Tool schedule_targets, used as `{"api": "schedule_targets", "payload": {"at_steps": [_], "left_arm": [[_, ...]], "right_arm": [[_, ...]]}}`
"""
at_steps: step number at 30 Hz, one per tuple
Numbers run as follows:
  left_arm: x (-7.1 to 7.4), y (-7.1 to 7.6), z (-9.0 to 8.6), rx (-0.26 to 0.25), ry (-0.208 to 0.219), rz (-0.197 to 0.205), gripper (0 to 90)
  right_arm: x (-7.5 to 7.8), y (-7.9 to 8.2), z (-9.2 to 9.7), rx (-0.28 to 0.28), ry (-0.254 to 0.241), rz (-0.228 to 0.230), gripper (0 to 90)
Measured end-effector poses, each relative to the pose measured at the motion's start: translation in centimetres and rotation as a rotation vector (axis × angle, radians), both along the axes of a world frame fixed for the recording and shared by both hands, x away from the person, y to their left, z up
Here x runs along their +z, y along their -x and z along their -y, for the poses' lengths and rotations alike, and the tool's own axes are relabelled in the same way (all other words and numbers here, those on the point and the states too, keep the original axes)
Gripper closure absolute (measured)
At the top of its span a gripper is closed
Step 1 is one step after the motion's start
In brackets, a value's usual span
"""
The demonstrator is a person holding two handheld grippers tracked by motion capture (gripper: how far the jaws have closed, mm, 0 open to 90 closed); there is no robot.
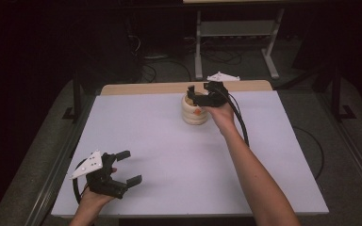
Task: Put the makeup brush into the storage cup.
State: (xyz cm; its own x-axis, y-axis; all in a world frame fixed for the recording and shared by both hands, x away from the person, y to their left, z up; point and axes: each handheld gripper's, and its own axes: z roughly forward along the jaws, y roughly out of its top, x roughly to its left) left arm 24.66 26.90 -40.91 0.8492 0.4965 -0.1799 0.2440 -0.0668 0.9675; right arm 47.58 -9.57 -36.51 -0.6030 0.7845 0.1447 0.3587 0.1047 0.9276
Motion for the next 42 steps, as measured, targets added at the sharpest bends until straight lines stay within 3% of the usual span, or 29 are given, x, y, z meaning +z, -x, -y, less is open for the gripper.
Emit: {"api": "schedule_targets", "payload": {"at_steps": [12,26,42], "left_arm": [[0.0,-0.1,0.0,-0.006,0.007,-0.003,0.0],[0.0,-0.1,-0.2,-0.005,0.006,0.006,0.0],[-0.2,-0.3,-0.2,0.001,0.006,-0.007,0.0]], "right_arm": [[0.0,0.9,0.5,0.040,0.020,-0.028,3.7],[0.1,2.5,1.0,0.069,0.029,-0.011,3.1],[0.6,4.9,2.8,0.096,0.025,0.004,0.0]]}}
